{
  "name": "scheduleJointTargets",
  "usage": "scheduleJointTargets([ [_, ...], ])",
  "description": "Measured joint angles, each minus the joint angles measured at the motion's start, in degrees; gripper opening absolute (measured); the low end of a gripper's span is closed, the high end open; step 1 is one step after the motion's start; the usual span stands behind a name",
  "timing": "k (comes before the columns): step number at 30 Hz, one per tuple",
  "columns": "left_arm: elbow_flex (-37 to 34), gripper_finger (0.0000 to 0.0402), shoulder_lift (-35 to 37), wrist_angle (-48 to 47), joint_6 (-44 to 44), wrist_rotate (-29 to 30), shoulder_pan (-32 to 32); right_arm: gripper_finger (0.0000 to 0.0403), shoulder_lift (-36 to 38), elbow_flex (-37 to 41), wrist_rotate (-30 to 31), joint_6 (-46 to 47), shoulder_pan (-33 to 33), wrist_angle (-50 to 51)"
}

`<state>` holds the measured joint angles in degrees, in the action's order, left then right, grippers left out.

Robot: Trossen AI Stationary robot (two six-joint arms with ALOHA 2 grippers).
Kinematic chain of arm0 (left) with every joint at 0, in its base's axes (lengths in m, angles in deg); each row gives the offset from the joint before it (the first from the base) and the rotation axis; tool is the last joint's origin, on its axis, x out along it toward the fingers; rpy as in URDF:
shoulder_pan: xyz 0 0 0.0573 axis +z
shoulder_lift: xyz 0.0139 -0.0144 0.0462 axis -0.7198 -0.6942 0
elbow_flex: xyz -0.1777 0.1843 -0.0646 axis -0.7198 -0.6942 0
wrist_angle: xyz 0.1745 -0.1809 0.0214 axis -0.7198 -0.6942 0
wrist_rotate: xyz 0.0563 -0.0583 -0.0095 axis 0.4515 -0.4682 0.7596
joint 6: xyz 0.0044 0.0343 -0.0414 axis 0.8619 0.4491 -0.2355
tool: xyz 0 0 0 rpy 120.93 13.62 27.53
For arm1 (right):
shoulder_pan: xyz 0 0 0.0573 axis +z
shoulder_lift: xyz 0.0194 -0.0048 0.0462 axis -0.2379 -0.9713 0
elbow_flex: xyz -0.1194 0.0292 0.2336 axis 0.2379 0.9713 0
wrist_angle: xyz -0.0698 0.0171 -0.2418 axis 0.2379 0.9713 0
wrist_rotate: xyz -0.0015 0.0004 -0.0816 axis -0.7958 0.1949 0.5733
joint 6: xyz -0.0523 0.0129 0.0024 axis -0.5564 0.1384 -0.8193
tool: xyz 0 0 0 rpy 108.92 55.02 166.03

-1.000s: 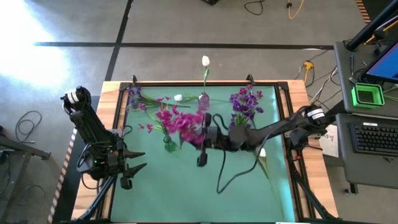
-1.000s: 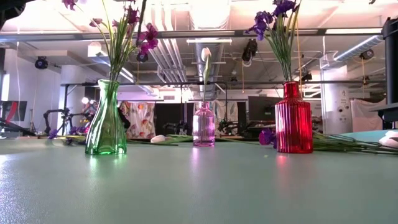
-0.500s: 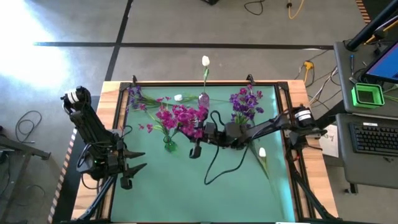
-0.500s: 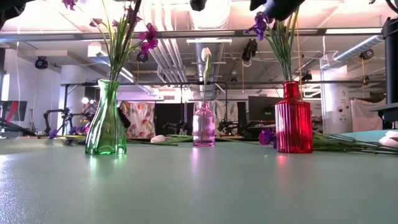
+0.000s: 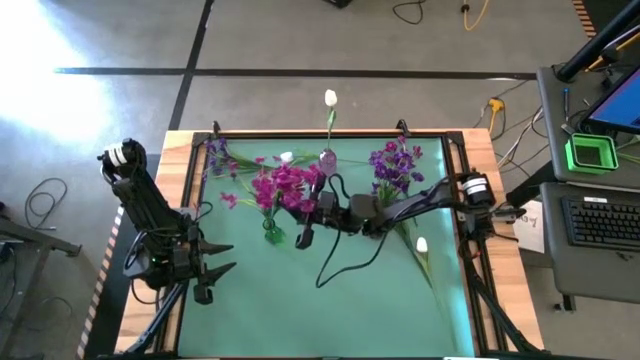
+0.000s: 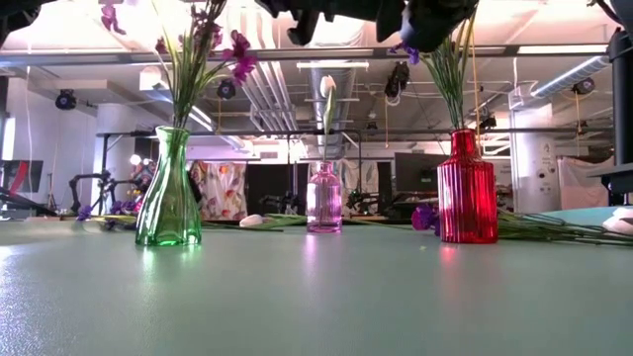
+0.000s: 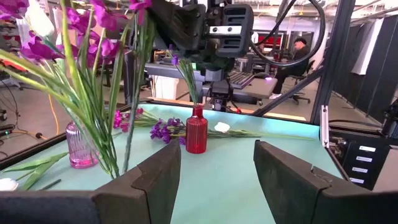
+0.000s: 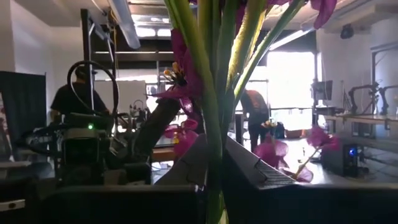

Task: Sort flowers into vase by color
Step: Put the bottom pink flowers into the green flower vase

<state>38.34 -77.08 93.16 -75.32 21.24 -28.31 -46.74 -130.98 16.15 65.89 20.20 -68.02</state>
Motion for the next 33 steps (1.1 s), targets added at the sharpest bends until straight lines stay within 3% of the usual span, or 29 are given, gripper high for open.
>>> scheduleJointTargets([
  [12, 0.00, 0.0192, 0.00, -0.28, 0.00, -0.01, 0.00, 0.0018, -4.39, -2.20, 0.48, -0.63, 0.00, 0.00],
  [19, 0.00, 0.0192, 0.00, -0.69, 0.00, 0.02, 0.00, 0.0021, -4.39, -2.71, 0.46, -1.63, 0.02, 4.94],
  [27, 0.00, 0.0192, 0.00, -0.88, 0.01, 0.00, 0.00, 0.0048, -4.39, -2.93, 0.50, -1.64, 0.02, 6.68],
  [33, 0.00, 0.0192, 0.00, -0.89, 0.00, 0.00, 0.00, 0.0075, -4.39, -5.13, 1.54, -1.57, 0.02, 13.91],
])
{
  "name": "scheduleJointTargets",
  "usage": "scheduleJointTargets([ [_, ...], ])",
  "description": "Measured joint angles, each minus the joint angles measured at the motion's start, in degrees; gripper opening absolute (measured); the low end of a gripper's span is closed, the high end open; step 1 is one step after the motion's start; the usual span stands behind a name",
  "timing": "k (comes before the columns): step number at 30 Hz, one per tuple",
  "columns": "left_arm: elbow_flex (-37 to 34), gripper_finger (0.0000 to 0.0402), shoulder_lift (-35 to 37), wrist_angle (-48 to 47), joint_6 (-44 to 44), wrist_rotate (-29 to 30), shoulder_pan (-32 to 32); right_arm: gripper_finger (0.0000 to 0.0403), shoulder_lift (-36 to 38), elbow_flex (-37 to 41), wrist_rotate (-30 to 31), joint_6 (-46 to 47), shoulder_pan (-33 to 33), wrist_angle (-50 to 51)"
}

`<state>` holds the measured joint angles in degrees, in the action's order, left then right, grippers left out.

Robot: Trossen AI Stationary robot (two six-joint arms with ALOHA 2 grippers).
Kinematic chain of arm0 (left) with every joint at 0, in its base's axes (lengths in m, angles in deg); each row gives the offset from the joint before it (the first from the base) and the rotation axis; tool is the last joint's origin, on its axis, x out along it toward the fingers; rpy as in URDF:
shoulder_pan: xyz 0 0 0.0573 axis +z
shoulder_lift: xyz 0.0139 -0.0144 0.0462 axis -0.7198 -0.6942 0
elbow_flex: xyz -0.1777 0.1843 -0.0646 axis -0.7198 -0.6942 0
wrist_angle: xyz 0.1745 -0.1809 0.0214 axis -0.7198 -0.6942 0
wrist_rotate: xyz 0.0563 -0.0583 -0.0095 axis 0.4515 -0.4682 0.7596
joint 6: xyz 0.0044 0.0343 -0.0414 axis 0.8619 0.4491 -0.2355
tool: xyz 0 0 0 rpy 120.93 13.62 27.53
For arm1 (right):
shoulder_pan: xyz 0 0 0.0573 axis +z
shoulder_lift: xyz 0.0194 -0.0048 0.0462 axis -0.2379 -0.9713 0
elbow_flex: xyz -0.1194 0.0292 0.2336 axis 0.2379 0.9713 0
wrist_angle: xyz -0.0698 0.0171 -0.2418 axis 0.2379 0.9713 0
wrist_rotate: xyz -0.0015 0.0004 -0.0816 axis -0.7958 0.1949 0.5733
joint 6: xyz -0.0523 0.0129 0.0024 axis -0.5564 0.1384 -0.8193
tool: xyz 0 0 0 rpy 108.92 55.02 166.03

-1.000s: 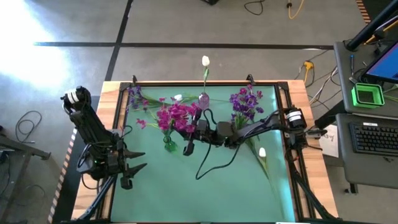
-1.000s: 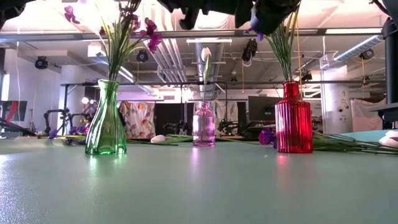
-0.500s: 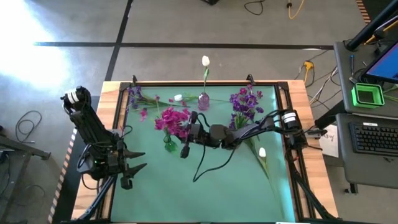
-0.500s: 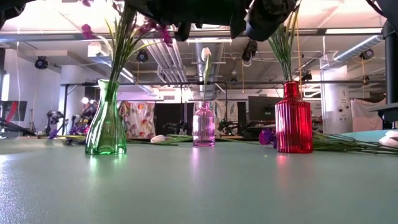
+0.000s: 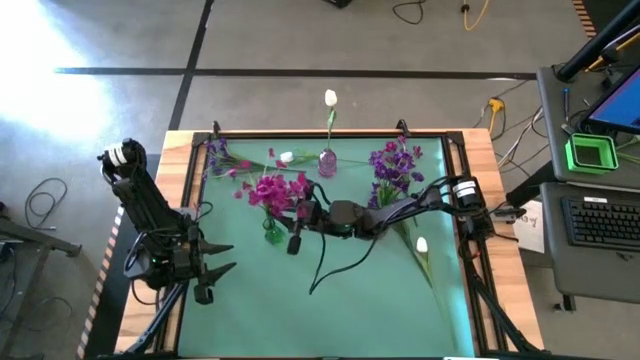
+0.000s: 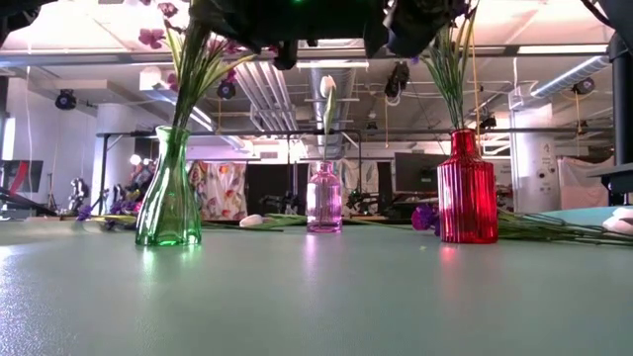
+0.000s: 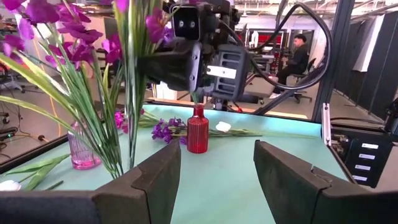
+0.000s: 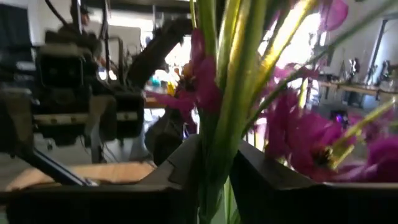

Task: Sort flowers into vase by color
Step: Put the bottom pink flowers into the green flower vase, then put the bottom white tulip into the purple flower vase

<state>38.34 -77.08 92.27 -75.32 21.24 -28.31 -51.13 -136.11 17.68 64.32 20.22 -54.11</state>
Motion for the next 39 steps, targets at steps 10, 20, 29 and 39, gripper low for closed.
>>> scheduleJointTargets([
  [10, 0.00, 0.0192, 0.00, 0.00, 0.00, 0.00, -0.01, 0.0151, 0.00, -1.96, 1.48, 1.74, 0.24, 10.17],
  [20, 0.00, 0.0192, 0.00, 0.00, 0.00, 0.00, 0.00, 0.0262, 0.46, -5.19, 2.05, 3.19, 1.18, 22.21],
  [29, 0.00, 0.0192, 0.00, 0.04, -0.64, -0.01, 0.00, 0.0301, 0.66, -10.02, 2.16, 7.13, 1.55, 37.31],
  [39, 0.00, 0.0192, 0.00, 0.04, -1.10, -0.01, 0.00, 0.0300, 0.68, -17.42, 2.57, 10.42, 1.70, 55.86],
])
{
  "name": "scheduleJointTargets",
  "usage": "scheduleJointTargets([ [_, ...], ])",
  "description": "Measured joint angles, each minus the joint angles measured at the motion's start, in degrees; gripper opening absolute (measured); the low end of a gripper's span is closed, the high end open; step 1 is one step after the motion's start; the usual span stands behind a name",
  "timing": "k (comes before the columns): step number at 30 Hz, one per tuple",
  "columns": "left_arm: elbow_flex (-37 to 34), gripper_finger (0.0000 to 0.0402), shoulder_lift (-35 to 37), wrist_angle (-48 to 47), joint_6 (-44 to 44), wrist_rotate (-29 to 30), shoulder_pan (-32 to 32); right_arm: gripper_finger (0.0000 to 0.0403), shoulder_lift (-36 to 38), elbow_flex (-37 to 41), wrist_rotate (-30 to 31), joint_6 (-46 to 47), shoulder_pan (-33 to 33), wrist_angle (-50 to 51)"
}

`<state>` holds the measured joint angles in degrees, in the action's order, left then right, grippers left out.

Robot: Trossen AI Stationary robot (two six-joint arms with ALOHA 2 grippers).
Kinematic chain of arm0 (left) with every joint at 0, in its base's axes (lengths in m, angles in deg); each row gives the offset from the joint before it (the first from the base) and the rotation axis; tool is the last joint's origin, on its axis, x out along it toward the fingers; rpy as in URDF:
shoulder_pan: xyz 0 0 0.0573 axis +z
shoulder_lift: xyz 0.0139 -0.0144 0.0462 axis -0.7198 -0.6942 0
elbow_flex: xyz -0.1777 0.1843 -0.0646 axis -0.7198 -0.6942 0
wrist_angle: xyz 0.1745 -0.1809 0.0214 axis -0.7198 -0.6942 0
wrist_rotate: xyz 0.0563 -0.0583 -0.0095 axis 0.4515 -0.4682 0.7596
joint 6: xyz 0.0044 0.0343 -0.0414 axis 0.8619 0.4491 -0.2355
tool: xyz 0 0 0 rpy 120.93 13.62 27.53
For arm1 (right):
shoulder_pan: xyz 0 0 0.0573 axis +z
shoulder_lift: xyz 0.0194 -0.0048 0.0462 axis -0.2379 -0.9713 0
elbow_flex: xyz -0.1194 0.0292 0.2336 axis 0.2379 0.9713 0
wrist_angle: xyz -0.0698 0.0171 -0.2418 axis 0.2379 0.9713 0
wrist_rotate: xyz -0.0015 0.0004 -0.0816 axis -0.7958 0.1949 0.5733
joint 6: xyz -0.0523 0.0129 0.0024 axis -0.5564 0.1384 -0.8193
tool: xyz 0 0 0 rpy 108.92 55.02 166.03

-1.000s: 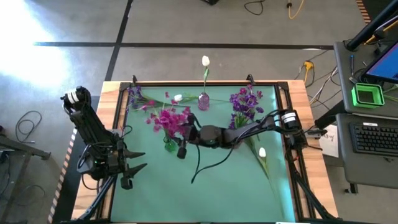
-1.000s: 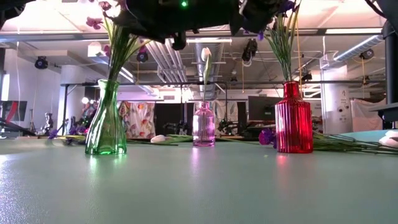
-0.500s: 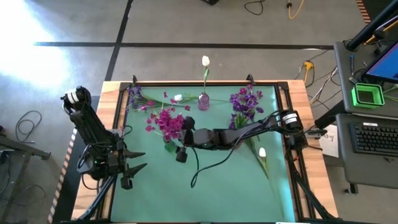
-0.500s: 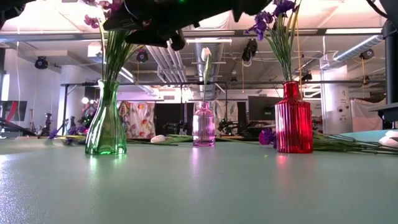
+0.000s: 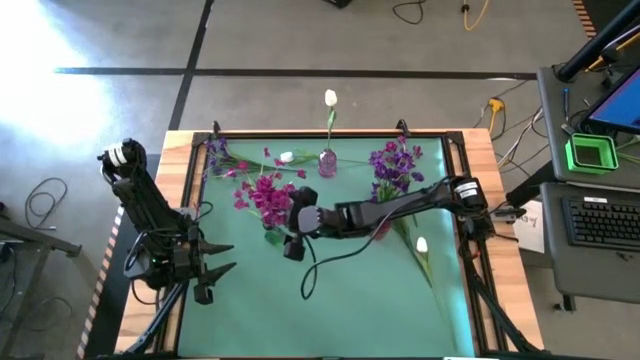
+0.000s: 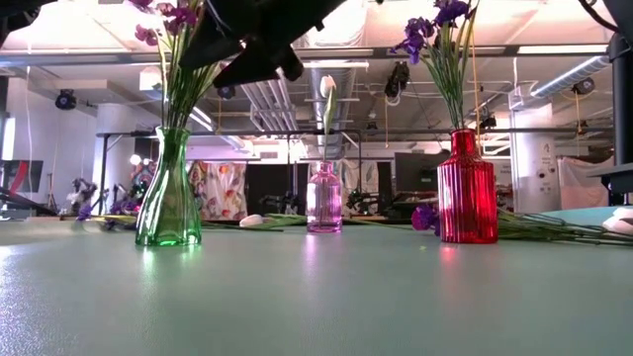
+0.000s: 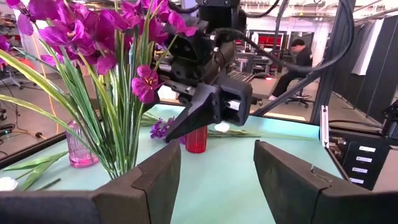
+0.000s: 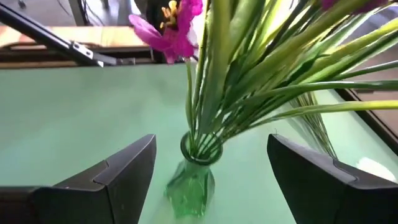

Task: Sort flowers into vase by color
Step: Put the bottom white tulip into the purple flower vase

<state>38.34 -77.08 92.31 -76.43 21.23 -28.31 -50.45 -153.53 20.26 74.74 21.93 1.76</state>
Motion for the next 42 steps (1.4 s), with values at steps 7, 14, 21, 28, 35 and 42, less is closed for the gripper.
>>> scheduleJointTargets([
  [7, 0.00, 0.0192, 0.00, 0.02, -0.81, -0.01, 0.00, 0.0300, 0.09, -8.13, 0.98, 1.86, 0.58, 17.44],
  [14, 0.00, 0.0192, 0.00, 0.02, -1.51, -0.01, 0.00, 0.0300, 0.09, -15.76, 1.03, 4.04, 1.11, 32.43],
  [21, 0.00, 0.0192, 0.00, 0.02, -1.96, 0.00, -0.01, 0.0299, 0.11, -21.87, 1.05, 6.03, 1.09, 43.02],
  [28, 0.00, 0.0192, 0.00, 0.00, -2.13, 0.01, 0.00, 0.0299, 0.11, -29.02, 0.92, 8.70, 1.11, 54.10],
  [35, 0.00, 0.0192, 0.00, 0.02, -2.20, 0.00, -0.01, 0.0299, 0.47, -39.70, 0.95, 15.56, 2.45, 67.16],
  [42, 0.00, 0.0192, 0.00, 0.08, -2.20, -0.03, 0.12, 0.0299, 7.81, -38.57, 1.00, 22.87, 3.98, 70.79],
])
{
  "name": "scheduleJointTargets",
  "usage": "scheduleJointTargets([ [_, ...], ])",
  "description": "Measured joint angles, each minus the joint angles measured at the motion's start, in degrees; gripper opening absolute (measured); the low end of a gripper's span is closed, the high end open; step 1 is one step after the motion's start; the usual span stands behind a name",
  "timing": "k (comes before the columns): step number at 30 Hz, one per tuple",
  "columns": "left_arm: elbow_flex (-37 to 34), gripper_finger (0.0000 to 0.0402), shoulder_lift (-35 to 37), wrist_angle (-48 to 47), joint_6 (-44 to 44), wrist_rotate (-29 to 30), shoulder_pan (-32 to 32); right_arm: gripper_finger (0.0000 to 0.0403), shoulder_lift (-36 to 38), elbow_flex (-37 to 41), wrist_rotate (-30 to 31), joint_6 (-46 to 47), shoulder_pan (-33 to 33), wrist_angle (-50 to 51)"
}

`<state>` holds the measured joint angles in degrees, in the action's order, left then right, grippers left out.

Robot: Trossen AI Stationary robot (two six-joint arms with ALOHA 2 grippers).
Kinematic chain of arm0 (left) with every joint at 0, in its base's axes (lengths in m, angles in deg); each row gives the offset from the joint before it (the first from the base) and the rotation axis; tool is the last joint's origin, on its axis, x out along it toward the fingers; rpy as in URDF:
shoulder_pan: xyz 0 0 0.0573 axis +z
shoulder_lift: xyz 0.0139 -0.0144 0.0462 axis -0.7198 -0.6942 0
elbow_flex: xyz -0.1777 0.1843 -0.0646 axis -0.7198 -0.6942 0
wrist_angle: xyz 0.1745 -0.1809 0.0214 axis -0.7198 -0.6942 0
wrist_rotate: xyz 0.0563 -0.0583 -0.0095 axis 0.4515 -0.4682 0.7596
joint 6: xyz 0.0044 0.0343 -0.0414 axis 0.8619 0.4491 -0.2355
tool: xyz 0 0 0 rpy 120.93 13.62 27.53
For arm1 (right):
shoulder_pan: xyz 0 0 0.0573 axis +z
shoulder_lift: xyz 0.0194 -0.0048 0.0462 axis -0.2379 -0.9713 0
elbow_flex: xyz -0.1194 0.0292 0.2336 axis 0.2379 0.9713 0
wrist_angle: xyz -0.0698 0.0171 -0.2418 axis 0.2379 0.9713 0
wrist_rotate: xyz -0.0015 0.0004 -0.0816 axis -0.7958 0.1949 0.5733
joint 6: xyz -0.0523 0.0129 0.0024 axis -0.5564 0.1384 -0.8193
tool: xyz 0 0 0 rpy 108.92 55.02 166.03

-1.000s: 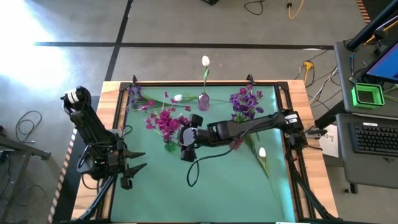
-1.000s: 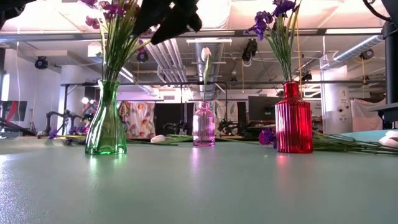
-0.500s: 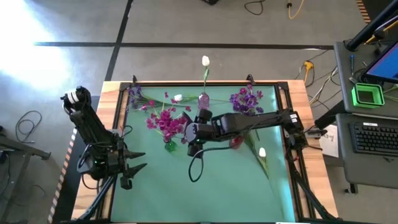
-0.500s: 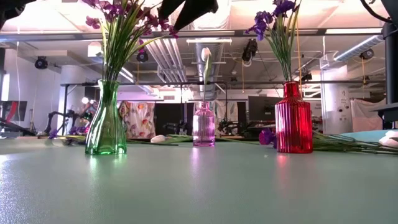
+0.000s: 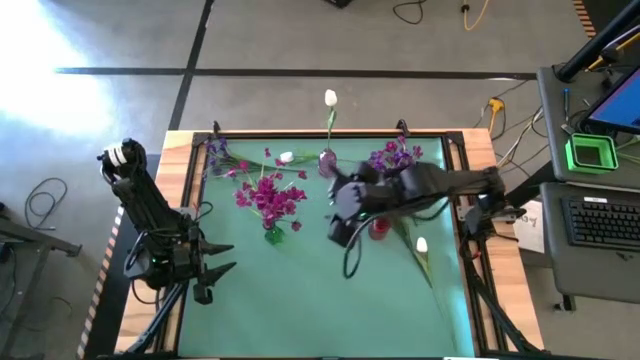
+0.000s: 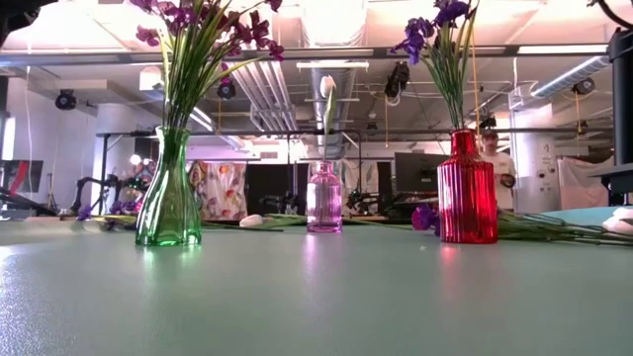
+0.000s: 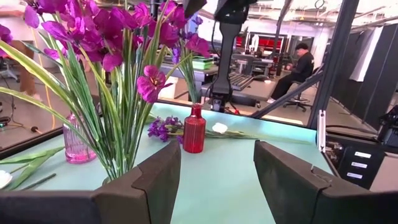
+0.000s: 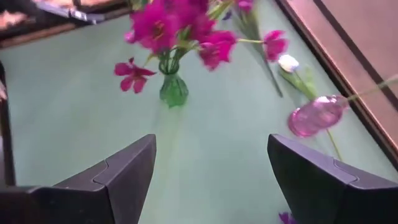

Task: Sort flowers into vase by color
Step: Put the bottom white tulip into the purple flower vase

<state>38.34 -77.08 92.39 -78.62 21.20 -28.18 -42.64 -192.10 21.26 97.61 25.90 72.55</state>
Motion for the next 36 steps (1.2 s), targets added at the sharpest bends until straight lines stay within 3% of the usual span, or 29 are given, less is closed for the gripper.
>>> scheduleJointTargets([
  [3, 0.00, 0.0192, 0.00, -0.01, 0.00, 0.03, 0.03, 0.0299, 2.55, -0.04, 3.19, 3.74, -0.02, 2.72],
  [9, 0.00, 0.0192, 0.00, -0.06, 0.00, 0.03, 0.03, 0.0299, 6.79, 0.00, 18.01, 13.48, -0.71, 13.41],
  [11, 0.00, 0.0192, 0.00, -0.07, 0.02, 0.02, 0.06, 0.0299, 8.55, 1.14, 21.36, 14.72, -1.84, 12.48],
  [22, 0.00, 0.0192, 0.00, -0.07, -0.53, 0.03, 0.07, 0.0272, 14.73, 6.02, 22.47, 14.30, -12.40, 12.79],
  [34, 0.00, 0.0192, 0.00, -0.10, -0.76, 0.03, 0.07, 0.0226, 33.06, 28.48, 20.08, 27.32, -15.15, 12.85],
  [36, 0.00, 0.0192, 0.00, -0.10, -1.18, 0.03, 0.07, 0.0222, 36.14, 32.29, 17.39, 29.66, -15.16, 12.84],
])
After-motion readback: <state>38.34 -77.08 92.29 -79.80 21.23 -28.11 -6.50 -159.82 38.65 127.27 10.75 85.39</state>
